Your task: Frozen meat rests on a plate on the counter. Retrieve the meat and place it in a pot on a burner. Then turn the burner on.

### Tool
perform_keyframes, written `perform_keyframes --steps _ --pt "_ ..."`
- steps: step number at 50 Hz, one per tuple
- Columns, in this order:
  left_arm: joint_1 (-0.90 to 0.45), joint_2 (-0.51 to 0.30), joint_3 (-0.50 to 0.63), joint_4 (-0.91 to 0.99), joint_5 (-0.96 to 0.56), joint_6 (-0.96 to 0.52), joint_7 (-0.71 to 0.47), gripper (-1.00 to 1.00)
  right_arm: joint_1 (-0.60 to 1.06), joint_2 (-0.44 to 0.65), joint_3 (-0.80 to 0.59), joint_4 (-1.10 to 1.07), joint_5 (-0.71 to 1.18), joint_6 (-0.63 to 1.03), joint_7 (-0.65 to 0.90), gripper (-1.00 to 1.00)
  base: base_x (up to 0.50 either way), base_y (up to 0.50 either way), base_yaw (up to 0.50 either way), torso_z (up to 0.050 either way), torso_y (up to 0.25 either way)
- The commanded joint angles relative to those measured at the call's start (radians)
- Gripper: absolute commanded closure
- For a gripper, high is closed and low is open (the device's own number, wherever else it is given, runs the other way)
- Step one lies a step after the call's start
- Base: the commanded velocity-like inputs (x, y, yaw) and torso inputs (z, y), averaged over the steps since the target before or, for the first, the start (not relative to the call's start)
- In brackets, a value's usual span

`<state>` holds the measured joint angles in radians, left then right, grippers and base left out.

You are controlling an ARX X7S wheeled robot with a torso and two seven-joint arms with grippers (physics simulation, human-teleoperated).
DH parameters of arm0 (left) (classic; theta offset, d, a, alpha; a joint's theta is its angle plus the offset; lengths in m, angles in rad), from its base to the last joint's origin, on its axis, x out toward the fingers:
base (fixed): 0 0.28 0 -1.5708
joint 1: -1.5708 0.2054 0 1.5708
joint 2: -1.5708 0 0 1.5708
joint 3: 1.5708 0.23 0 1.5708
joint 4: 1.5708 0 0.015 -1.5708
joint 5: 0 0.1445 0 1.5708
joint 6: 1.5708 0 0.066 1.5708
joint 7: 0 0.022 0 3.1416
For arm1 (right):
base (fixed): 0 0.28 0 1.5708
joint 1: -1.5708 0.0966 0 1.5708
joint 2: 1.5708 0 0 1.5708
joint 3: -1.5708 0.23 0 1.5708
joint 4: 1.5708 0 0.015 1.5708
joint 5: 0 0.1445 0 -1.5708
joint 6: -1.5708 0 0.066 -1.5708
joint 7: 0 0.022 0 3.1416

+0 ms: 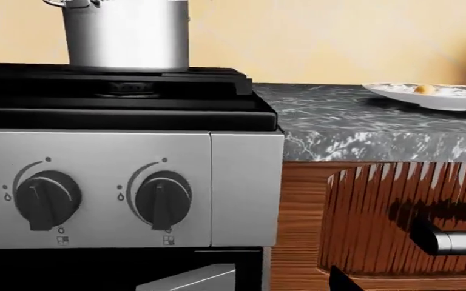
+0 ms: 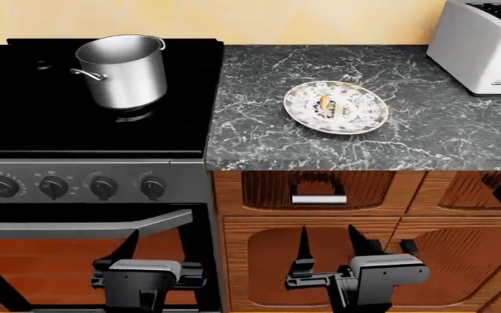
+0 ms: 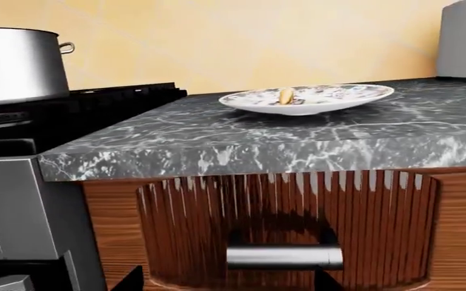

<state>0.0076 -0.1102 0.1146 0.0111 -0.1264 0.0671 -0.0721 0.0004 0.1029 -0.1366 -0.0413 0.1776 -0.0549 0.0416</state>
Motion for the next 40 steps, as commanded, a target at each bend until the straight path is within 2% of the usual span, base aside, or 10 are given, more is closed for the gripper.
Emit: perform_keyframes --steps 1,8,15,25,31,34,35,37,39,40 --pt "-0.001 -0.01 0.012 -0.007 -0.015 0.001 -0.01 -1.0 0.001 0.013 -0.015 -0.001 0.0 -0.004 0.019 -1.0 0.0 -0.5 0.0 0.05 0.0" --pt "-0.015 -0.012 0.023 -0.017 -0.008 -0.021 -0.028 -1.0 0.019 0.018 -0.023 -0.001 -0.02 0.028 0.051 -1.0 0.0 -0.06 0.0 0.043 0.0" --pt "-0.043 -0.035 0.063 0.135 0.038 -0.298 -0.069 -1.0 0.034 0.039 -0.027 -0.194 0.008 0.277 0.098 -1.0 0.0 0.0 0.0 0.0 0.0" --pt "-0.207 -0.088 0.002 0.607 -0.123 -0.957 -0.041 -1.0 0.21 0.071 0.05 -0.675 0.311 0.891 0.17 -1.0 0.0 0.0 0.0 0.0 0.0" --pt "-0.444 -0.089 -0.112 0.872 -0.285 -1.423 -0.019 -1.0 0.476 0.03 0.245 -0.831 0.639 1.329 0.286 -1.0 0.0 0.0 0.0 0.0 0.0" --pt "-0.593 -0.055 -0.215 0.957 -0.388 -1.637 -0.022 -1.0 0.697 -0.034 0.431 -0.839 0.885 1.615 0.41 -1.0 0.0 0.0 0.0 0.0 0.0" --pt "-0.621 -0.078 -0.251 0.934 -0.526 -1.637 -0.11 -1.0 0.749 -0.008 0.444 -0.789 1.035 1.624 0.534 -1.0 0.0 0.0 0.0 0.0 0.0" --pt "-0.727 -0.159 -0.331 0.844 -0.826 -1.637 -0.41 -1.0 0.866 0.05 0.428 -0.676 1.335 1.617 0.805 -1.0 0.0 0.0 0.0 0.0 0.0" --pt "-0.836 -0.213 -0.343 0.765 -1.126 -1.631 -0.71 -1.0 0.947 0.091 0.382 -0.601 1.493 1.585 0.952 -1.0 0.0 0.0 0.0 0.0 0.0" --pt "-0.87 -0.23 -0.334 0.743 -1.276 -1.621 -0.801 -1.0 0.974 0.105 0.364 -0.578 1.534 1.57 0.99 -1.0 0.0 0.0 0.0 0.0 0.0"
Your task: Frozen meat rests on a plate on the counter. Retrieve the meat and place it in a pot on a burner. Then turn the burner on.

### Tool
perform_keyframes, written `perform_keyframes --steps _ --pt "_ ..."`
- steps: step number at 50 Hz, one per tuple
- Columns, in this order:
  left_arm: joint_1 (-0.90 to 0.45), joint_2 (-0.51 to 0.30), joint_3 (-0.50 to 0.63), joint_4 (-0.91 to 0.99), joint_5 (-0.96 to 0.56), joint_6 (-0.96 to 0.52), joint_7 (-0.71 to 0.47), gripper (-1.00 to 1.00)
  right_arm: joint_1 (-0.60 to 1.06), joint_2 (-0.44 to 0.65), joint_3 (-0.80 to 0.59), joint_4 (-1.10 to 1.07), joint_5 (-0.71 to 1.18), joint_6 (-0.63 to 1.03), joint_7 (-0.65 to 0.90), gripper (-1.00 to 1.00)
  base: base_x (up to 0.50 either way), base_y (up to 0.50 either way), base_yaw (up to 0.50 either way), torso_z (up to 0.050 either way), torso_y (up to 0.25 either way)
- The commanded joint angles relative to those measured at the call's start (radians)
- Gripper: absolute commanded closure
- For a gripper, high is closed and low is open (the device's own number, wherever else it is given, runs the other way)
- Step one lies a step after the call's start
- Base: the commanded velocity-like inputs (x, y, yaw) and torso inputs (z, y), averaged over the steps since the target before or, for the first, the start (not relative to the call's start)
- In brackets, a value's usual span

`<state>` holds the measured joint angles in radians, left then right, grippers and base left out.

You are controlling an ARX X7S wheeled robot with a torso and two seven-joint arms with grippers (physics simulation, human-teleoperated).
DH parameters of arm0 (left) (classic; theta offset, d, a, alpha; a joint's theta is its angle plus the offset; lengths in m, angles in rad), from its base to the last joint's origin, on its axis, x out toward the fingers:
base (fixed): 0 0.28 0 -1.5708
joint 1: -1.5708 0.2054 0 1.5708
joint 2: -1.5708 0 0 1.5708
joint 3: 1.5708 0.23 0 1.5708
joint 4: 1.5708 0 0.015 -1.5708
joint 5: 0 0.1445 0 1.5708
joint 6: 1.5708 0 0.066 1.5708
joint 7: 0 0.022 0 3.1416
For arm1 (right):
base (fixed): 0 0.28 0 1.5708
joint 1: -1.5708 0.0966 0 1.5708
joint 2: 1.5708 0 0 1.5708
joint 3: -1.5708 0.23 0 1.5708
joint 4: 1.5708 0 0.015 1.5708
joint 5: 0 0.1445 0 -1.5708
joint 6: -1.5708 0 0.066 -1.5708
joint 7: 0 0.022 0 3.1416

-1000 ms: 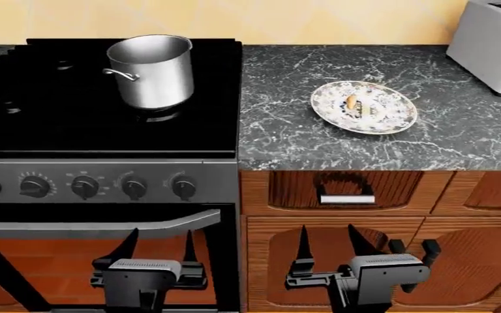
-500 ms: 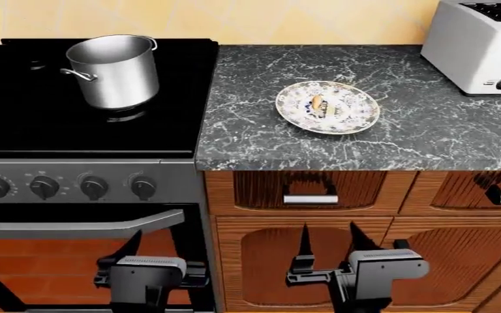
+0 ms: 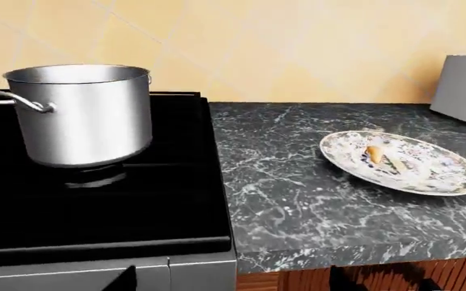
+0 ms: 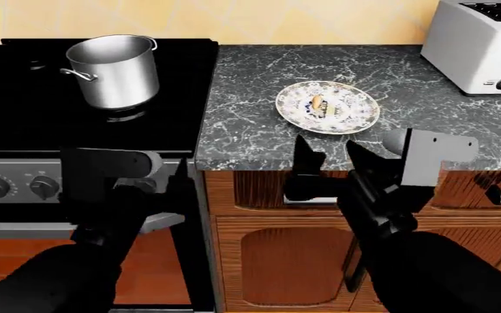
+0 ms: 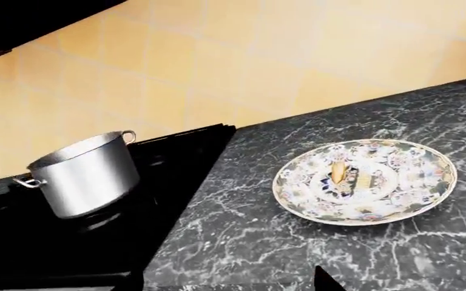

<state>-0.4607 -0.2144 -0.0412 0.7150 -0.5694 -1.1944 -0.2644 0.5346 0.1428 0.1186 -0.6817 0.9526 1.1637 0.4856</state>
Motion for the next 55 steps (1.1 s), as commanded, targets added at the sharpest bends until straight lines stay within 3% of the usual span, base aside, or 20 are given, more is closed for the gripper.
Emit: perform_keyframes --steps 1,3,9,33,39,51,55 --pt "-0.427 -0.14 -0.168 0.023 -0.983 -0.349 -0.651 -1.0 0.463 0.078 0.092 0.082 0.799 0.334 0.582 -1.0 0.0 0.0 0.0 0.0 0.0" --pt "-0.455 -0.158 -0.154 0.01 -1.066 -0.331 -0.693 -1.0 0.498 0.095 0.066 0.103 0.848 0.31 0.622 -1.0 0.0 0.0 0.0 0.0 0.0" --pt "-0.486 -0.183 -0.13 0.002 -1.119 -0.295 -0.741 -1.0 0.561 0.119 0.036 0.127 0.925 0.259 0.656 -1.0 0.23 0.0 0.0 0.0 0.0" --pt "-0.486 -0.217 -0.074 0.019 -1.147 -0.234 -0.754 -1.0 0.58 0.153 -0.013 0.123 0.937 0.216 0.65 -1.0 0.5 -0.02 0.0 0.0 0.0" --pt "-0.482 -0.218 -0.073 0.024 -1.153 -0.216 -0.747 -1.0 0.586 0.16 -0.065 0.163 0.954 0.206 0.68 -1.0 0.06 0.0 0.0 0.0 0.0" --pt "-0.412 -0.181 -0.125 0.085 -0.932 -0.179 -0.501 -1.0 0.625 0.231 -0.23 0.439 1.046 0.164 0.829 -1.0 0.0 0.0 0.0 0.0 0.0" --pt "-0.376 -0.178 -0.121 0.088 -0.849 -0.15 -0.421 -1.0 0.649 0.245 -0.255 0.529 1.006 0.172 0.816 -1.0 0.0 0.0 0.0 0.0 0.0"
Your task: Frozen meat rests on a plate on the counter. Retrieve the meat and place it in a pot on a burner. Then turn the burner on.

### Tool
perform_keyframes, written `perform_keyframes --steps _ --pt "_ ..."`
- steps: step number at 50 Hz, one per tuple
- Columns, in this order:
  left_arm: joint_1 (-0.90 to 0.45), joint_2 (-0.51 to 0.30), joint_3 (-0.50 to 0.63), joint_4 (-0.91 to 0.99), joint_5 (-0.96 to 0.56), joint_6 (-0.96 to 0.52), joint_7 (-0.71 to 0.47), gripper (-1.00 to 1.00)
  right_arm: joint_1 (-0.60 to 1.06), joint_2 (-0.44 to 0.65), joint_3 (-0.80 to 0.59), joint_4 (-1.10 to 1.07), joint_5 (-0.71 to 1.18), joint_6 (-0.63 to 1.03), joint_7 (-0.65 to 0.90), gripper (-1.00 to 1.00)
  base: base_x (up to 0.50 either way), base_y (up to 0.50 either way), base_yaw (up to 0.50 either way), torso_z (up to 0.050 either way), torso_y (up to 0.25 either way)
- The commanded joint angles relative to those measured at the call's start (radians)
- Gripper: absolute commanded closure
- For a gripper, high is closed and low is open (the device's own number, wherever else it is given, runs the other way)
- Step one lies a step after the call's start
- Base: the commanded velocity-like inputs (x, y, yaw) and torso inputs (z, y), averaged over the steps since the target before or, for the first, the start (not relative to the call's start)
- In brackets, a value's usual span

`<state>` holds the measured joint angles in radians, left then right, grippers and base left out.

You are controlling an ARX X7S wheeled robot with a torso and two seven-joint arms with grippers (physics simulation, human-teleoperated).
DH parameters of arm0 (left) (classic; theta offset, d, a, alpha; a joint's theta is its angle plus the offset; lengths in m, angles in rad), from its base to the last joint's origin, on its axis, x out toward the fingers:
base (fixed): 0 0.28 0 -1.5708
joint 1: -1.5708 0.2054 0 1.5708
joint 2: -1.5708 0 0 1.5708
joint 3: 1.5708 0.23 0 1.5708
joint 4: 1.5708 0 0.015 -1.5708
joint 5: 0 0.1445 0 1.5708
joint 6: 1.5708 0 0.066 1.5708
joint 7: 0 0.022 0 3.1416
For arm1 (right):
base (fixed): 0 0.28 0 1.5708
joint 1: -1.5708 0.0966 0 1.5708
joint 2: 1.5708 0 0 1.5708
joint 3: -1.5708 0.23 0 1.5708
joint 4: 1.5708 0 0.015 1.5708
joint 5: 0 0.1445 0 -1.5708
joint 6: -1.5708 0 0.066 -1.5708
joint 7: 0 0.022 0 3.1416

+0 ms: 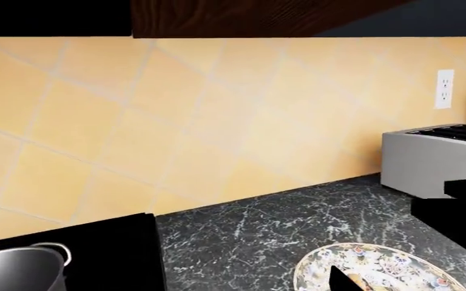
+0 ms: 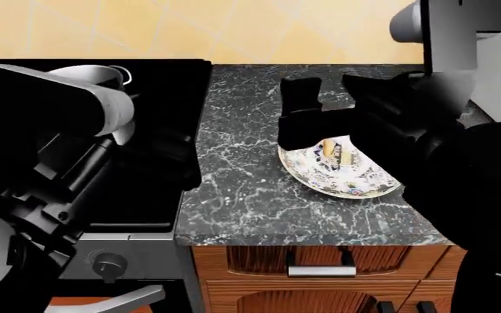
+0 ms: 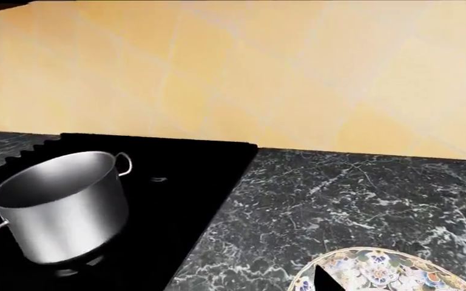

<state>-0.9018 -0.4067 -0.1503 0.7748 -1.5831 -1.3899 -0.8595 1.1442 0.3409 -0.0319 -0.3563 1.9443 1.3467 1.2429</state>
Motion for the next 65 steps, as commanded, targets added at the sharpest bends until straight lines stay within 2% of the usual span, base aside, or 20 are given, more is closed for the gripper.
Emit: perform_keyframes --steps 1,7,14,27,37,65 --pt "0.073 0.014 -0.011 0.028 0.181 0.053 0.19 -1.0 0.047 0.049 -0.108 0.224 -0.003 -0.007 0.048 -1.0 0.0 0.0 0.0 0.0 0.0" --pt "0.105 0.01 -0.004 0.029 0.237 0.085 0.247 -1.0 0.074 0.063 -0.134 0.329 -0.155 0.018 -0.063 -1.0 0.0 0.0 0.0 0.0 0.0" --pt "0.127 0.008 0.019 0.011 0.308 0.122 0.307 -1.0 0.112 0.08 -0.221 0.448 -0.399 0.002 -0.287 -1.0 0.0 0.0 0.0 0.0 0.0" --pt "0.155 0.005 0.052 -0.007 0.373 0.167 0.358 -1.0 0.147 0.101 -0.346 0.578 -0.611 -0.076 -0.49 -1.0 0.0 0.0 0.0 0.0 0.0" --pt "0.181 0.0 0.054 0.001 0.388 0.196 0.377 -1.0 0.199 0.085 -0.441 0.716 -0.72 -0.129 -0.648 -1.0 0.0 0.0 0.0 0.0 0.0" --pt "0.218 0.002 0.103 0.002 0.423 0.242 0.413 -1.0 0.23 0.038 -0.597 0.995 -0.894 -0.289 -0.933 -1.0 0.0 0.0 0.0 0.0 0.0"
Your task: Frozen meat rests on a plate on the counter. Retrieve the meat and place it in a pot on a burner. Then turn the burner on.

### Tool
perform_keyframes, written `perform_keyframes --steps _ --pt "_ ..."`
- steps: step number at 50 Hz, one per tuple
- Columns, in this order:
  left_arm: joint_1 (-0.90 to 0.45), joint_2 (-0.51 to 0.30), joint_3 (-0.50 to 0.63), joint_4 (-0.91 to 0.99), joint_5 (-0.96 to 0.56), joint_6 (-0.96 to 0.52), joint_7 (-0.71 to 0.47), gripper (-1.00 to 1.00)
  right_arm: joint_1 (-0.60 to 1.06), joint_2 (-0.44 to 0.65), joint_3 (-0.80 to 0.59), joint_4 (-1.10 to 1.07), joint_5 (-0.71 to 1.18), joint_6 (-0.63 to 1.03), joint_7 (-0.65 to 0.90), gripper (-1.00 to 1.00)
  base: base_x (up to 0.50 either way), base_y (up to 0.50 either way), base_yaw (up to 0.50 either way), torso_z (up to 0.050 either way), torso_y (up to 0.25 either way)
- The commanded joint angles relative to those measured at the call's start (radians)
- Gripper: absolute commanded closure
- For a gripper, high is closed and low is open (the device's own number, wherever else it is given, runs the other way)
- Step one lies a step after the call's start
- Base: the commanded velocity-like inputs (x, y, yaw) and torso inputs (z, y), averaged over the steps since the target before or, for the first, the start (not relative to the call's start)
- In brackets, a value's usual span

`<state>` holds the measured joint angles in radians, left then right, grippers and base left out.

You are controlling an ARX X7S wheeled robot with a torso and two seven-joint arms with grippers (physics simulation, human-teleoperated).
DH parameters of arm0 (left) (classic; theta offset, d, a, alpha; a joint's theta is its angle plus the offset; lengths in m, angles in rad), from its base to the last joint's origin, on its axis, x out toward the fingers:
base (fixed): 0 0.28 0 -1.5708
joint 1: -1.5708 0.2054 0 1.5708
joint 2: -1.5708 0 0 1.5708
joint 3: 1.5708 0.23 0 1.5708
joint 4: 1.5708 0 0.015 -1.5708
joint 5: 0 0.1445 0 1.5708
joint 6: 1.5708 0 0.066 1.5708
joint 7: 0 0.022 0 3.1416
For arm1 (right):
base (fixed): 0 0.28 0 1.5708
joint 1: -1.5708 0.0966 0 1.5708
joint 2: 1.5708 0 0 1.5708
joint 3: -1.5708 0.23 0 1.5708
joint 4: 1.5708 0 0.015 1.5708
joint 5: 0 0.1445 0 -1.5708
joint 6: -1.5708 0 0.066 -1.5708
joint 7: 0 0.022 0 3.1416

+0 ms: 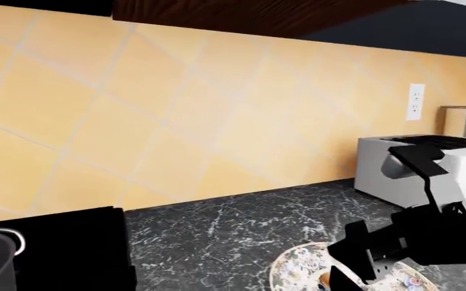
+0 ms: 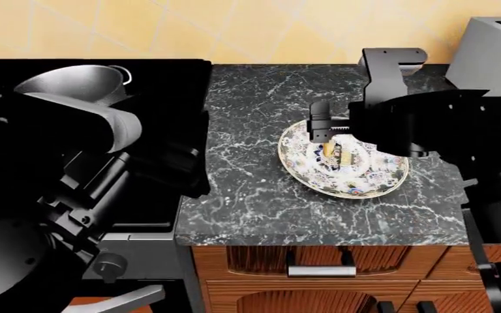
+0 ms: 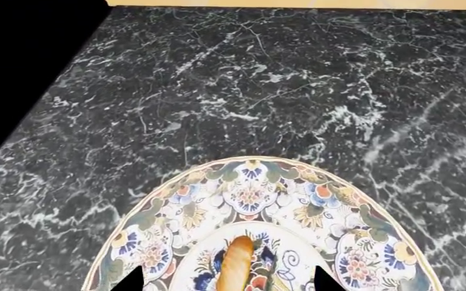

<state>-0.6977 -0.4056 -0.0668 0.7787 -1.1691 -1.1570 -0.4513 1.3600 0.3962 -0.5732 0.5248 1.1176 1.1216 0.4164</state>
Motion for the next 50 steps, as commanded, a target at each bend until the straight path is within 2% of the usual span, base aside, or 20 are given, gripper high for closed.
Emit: perform_keyframes --steps 1,23,50 --pt "0.014 0.001 0.021 -0.002 0.008 0.009 0.004 -1.0 0.015 -0.019 -0.058 0.124 -0.071 -0.069 -0.113 -1.0 0.0 0.0 0.0 0.0 0.0" --pt "-0.006 -0.008 0.033 -0.003 -0.004 0.009 -0.023 -1.0 0.04 -0.082 -0.132 0.373 -0.173 -0.206 -0.281 -1.0 0.0 0.0 0.0 0.0 0.0" --pt "0.0 -0.02 0.048 0.008 -0.014 0.022 -0.04 -1.0 0.035 -0.105 -0.165 0.435 -0.196 -0.228 -0.356 -1.0 0.0 0.0 0.0 0.0 0.0"
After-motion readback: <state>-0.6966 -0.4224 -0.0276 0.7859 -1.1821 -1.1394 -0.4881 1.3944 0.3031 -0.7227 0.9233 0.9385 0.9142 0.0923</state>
